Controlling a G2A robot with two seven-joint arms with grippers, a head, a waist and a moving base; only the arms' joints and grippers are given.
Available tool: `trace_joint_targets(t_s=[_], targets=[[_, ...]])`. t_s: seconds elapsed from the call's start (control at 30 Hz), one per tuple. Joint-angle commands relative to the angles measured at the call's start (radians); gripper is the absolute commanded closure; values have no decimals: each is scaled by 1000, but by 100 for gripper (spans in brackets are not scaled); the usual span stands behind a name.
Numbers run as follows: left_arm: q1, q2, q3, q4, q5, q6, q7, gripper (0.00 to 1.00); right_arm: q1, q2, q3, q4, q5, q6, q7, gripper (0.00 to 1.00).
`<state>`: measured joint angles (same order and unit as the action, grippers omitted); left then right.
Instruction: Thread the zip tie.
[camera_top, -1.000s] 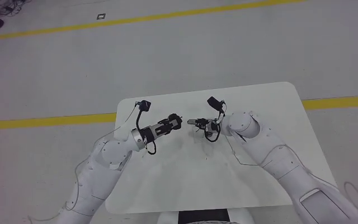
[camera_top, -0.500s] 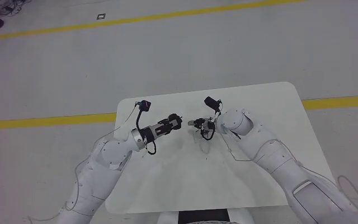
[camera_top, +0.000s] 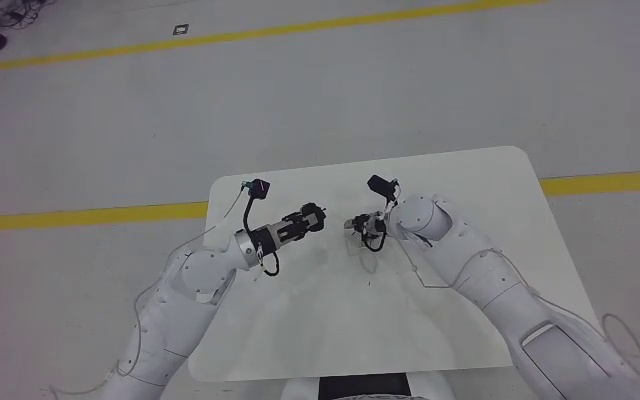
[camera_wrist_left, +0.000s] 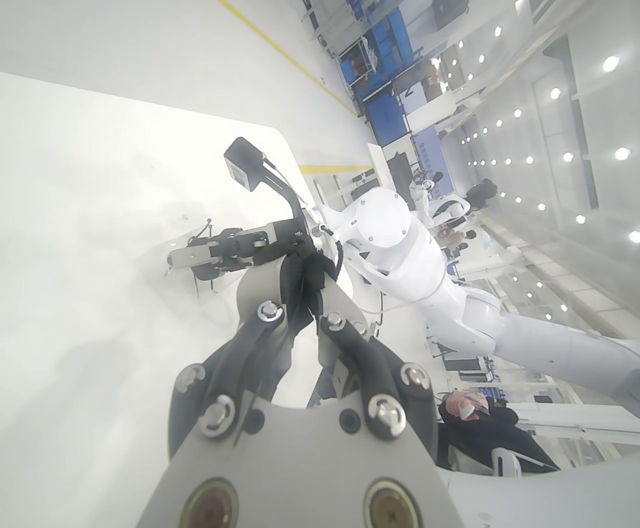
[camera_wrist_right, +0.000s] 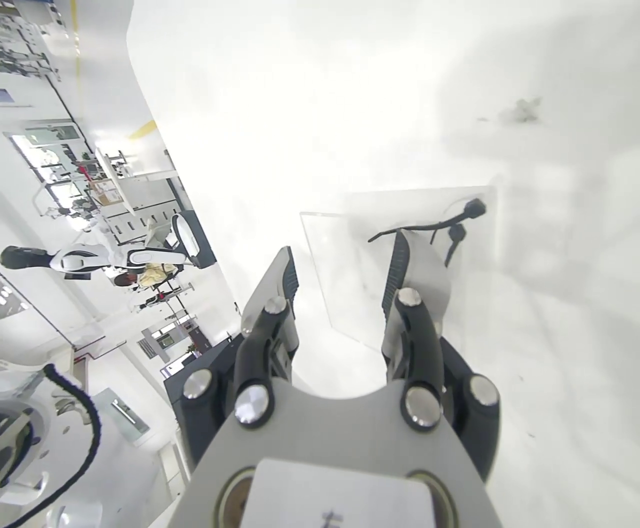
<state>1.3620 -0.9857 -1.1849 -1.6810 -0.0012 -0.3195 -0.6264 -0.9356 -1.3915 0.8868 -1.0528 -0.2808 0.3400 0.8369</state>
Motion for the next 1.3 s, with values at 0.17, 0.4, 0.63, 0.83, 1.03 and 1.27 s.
trace_joint_targets(t_s=[0.17, 0.4, 0.63, 0.83, 1.03, 1.27], targets=[[0, 0, 0, 0, 0, 0, 0, 100, -24, -3, 48, -28, -73, 0, 41, 65], [0, 0, 0, 0, 0, 0, 0, 100, -35, -22, 88, -27, -173, 0, 96, 67], [0, 0, 0, 0, 0, 0, 0, 100, -46, -51, 144, -26, -278, 0, 119, 71], [0, 0, 0, 0, 0, 0, 0, 100, -54, -89, 196, -22, -394, 0, 151, 73], [0, 0, 0, 0, 0, 0, 0, 100, -58, -141, 253, -14, -517, 0, 185, 73], [0, 0, 0, 0, 0, 0, 0, 100, -85, -201, 325, -45, -626, 0, 225, 77]])
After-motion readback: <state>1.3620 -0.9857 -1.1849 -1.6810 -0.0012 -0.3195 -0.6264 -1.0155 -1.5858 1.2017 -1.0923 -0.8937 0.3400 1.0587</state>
